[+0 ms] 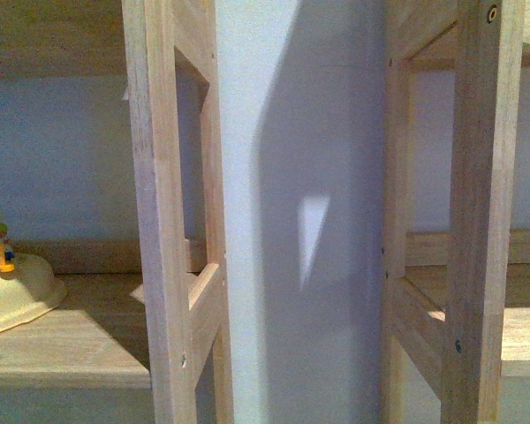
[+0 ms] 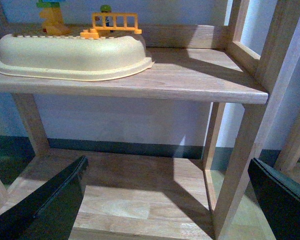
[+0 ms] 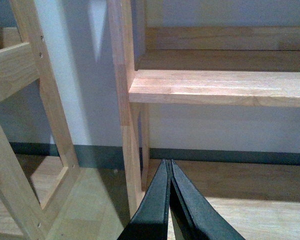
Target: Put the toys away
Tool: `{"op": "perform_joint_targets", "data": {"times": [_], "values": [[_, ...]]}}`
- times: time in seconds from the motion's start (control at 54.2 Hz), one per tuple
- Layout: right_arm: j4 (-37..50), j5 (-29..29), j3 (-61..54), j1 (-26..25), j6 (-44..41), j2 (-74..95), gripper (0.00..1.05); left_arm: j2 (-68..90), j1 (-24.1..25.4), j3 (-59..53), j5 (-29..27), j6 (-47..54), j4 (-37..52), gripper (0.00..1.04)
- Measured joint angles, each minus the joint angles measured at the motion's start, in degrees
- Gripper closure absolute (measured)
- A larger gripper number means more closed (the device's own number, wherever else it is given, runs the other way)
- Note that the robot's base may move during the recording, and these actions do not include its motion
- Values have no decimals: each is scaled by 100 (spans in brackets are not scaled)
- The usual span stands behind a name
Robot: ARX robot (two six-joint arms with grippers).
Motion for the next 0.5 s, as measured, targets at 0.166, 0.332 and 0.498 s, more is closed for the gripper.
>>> {"op": "perform_joint_targets", "data": {"times": [0.166,0.332,0.498], "values": [[0,2,0,0,0,-2,61,0,0,0,0,0,0,6],[0,0,0,2,0,-2,32,0,0,0,-2,0,0,6],[0,0,0,0,2,-2,7,0,0,0,0,0,0,6]]}}
